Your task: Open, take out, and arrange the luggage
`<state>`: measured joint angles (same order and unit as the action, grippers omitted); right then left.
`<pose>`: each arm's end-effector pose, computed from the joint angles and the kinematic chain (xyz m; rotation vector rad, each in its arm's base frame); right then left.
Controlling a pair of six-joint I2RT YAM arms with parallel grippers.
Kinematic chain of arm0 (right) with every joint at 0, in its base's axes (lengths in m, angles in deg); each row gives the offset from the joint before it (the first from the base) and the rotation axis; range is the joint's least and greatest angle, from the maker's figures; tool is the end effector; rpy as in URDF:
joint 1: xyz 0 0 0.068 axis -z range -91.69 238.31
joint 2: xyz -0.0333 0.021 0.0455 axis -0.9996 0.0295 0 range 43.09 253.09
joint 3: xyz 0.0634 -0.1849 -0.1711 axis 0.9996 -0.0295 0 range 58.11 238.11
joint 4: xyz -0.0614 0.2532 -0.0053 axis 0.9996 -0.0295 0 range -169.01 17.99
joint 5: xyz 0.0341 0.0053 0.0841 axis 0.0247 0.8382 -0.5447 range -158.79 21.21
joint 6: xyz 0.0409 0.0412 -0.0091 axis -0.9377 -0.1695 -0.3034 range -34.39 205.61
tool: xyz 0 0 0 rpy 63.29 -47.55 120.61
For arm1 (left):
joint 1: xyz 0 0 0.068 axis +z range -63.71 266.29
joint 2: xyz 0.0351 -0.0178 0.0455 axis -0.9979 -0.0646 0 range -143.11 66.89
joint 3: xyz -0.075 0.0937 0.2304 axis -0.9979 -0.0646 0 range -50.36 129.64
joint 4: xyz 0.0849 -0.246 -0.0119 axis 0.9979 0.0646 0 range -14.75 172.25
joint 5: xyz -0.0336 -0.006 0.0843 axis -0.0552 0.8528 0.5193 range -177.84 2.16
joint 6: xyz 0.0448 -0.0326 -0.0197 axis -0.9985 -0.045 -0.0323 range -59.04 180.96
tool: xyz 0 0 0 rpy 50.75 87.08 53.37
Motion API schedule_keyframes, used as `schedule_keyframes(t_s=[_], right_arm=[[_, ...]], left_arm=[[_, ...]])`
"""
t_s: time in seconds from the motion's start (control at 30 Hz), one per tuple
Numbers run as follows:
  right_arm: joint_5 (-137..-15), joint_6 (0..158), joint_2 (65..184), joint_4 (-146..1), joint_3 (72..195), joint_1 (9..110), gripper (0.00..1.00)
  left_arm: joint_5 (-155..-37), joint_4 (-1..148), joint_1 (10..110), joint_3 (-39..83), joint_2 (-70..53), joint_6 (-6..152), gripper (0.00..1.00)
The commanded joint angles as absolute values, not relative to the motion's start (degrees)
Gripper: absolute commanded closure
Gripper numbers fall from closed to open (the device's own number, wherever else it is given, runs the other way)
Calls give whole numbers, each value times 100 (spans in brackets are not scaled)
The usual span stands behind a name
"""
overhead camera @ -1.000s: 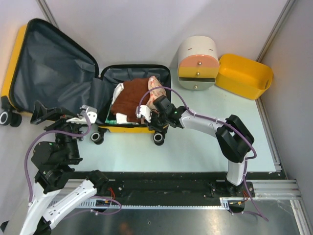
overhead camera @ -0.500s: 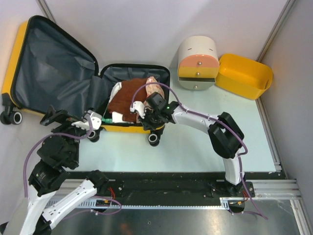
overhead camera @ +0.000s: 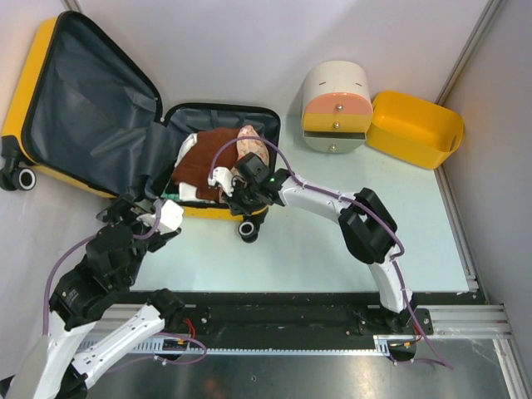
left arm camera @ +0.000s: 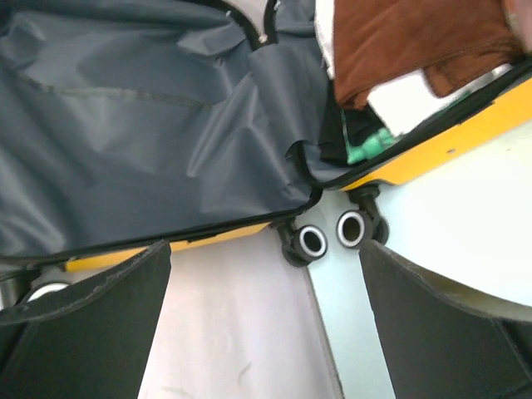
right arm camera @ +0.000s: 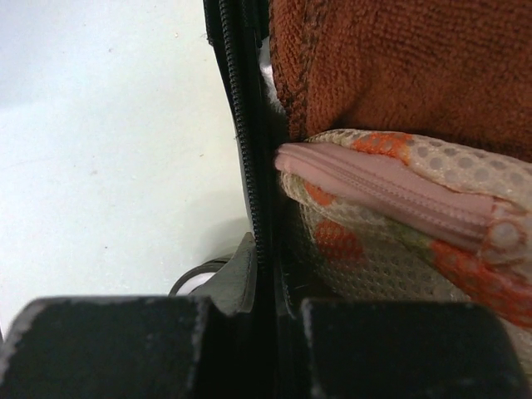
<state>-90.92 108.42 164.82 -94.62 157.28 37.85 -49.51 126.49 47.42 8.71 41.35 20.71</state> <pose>0.2933 0.3805 0.2079 -1.5764 1.7978 0.6876 0.0684 -0.0212 0.3736 0.7954 1.6811 0.6422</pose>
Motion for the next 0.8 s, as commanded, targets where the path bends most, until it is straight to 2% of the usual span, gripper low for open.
schedule_keyframes(t_s=[0.0,0.1,0.2,0.37,0.47,0.5,0.57,0.77], right_arm=[[-8786,11101,16640,-7729,16200,4006,97],[-8725,11224,16438,-7720,16068,4023,89],[-8400,11435,16350,-7685,16093,4058,91],[-8487,11312,16306,-7729,16173,4138,87],[-8601,11251,16218,-7851,16103,4112,73],[-8628,11225,16114,-7895,16085,4111,55],[-8707,11094,15920,-7974,15902,4129,36],[-9084,10733,14734,-8203,15356,4322,13]], left_arm=[[-5444,12807,4824,1160,3894,2764,0],[-5864,13017,4920,1555,3535,3133,0],[-6628,13351,4990,2039,3044,3669,0],[-7289,13458,5113,2390,2497,4232,0],[-7684,13449,5280,2592,2269,4390,0],[-7746,13458,5403,2672,2207,4426,0],[-8106,13501,5561,2978,2031,4479,0],[-9458,13721,6536,3988,1452,4479,0]])
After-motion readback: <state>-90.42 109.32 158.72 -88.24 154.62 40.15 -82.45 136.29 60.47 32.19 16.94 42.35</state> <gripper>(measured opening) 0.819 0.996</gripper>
